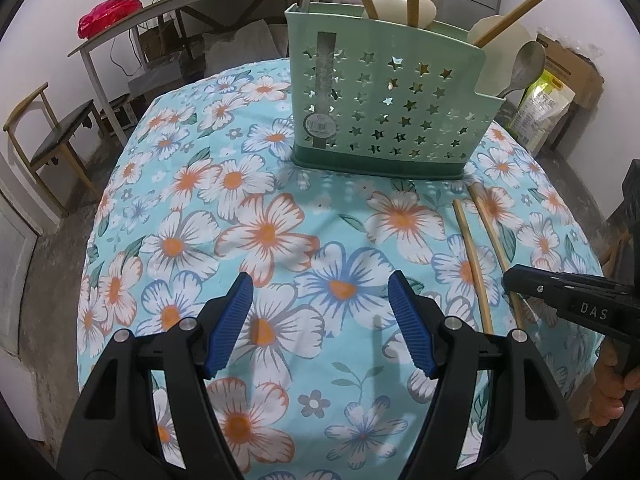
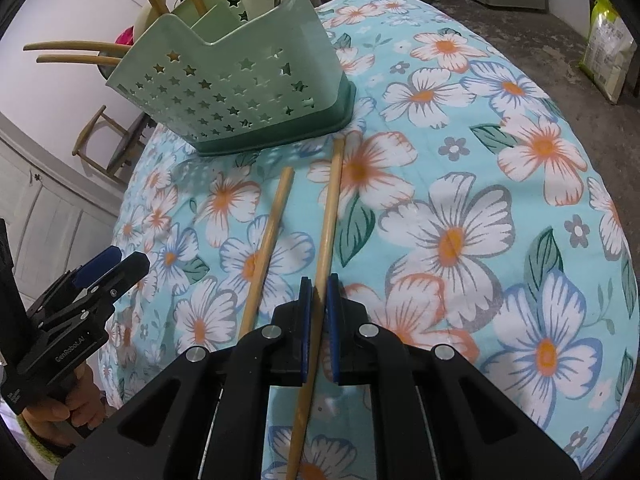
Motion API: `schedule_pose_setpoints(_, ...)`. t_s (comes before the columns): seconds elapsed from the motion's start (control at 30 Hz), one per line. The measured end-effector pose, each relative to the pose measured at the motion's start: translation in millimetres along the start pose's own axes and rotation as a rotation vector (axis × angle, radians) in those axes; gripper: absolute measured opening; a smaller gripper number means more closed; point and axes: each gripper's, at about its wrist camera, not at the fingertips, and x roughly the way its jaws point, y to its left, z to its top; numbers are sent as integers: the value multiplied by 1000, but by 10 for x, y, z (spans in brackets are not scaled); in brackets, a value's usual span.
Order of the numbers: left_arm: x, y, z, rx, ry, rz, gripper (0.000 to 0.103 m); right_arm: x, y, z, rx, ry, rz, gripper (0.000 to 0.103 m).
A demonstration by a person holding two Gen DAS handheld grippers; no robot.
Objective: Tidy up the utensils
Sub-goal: 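Grasp a chopstick with the right tool while the left tool grasps another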
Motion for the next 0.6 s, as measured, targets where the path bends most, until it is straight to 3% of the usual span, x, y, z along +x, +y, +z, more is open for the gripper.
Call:
schedule_pose_setpoints(0.17,-16,-16,12,-8,-6,-43,66,0,-12,-2,3,1,4,8)
schedule_pose_setpoints(0.33,-62,-145,33,-34,-16,-304,66,14,-44,-1,22,4,19,8)
schedule_pose_setpoints(0.43,16,-323,0,-2,36,-423,53,8,-63,-2,33,2,26,8)
schedule_pose_setpoints(0.5,94,-438,-40,28,78,-438,40,7,-68,-6,40,0,29,8)
schedule_pose_setpoints(0.6,206,-603,-104,77,137,-465,32,2,-74,-14,49,-4,34,8)
